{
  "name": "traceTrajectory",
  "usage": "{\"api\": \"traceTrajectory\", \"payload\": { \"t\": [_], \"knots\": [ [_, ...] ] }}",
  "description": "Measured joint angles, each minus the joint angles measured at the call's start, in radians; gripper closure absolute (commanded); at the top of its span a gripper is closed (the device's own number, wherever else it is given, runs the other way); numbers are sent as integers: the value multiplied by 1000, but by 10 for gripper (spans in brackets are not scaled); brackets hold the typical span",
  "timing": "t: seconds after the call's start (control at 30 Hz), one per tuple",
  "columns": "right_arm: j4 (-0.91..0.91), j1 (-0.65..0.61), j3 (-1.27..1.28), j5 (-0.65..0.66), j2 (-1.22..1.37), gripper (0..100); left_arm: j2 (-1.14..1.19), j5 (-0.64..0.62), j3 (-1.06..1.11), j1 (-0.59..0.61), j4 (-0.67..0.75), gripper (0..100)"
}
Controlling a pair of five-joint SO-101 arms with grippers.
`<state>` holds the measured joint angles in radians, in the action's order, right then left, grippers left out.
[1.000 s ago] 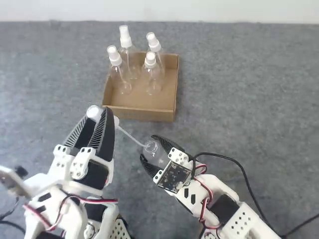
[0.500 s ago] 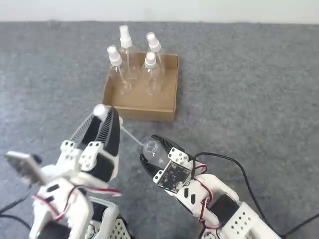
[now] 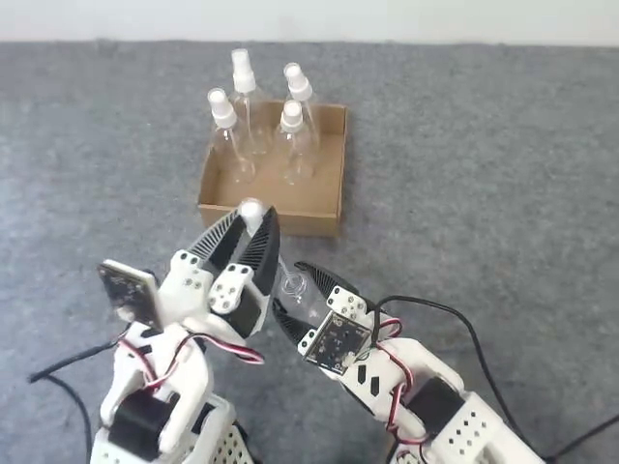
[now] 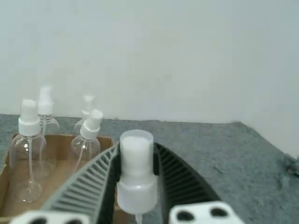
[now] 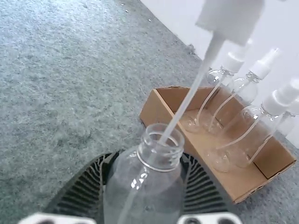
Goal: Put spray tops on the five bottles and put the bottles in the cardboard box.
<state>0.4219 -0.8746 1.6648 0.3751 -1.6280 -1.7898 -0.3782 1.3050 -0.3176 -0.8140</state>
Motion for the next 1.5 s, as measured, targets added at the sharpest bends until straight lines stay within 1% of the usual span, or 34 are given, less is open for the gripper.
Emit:
{"api": "traceTrajectory", "payload": {
  "t": [0.07, 0.17, 0.3, 0.47, 0.6, 0.8, 0.97, 1.07, 1.23, 1.37, 1.5],
  "knots": [
    [0, 0, 0, 0, 0, 975, 0, 26, 0, -6, 0, 988],
    [0, 0, 0, 0, 0, 975, 0, 101, 14, -20, 0, 988],
    [0, 0, 0, 0, 0, 975, 0, 195, 32, -69, 0, 988],
    [2, 0, 0, 0, 0, 975, 0, 287, 34, -94, -31, 987],
    [2, 11, 0, 2, 0, 975, 0, 319, 34, -94, -63, 975],
    [2, 34, 0, 3, 0, 975, 0, 316, 34, -94, -68, 865],
    [2, 38, 0, 2, 0, 975, 0, 160, 34, -89, -110, 836],
    [2, 37, 0, 2, 0, 975, 0, 110, 29, -89, -160, 825],
    [2, 37, 0, 2, 0, 975, 0, 95, 25, -87, -178, 782],
    [2, 37, 0, 2, 0, 975, 0, 95, 25, -87, -210, 780],
    [2, 37, 0, 2, 0, 975, 0, 95, 25, -87, -213, 783]
  ]
}}
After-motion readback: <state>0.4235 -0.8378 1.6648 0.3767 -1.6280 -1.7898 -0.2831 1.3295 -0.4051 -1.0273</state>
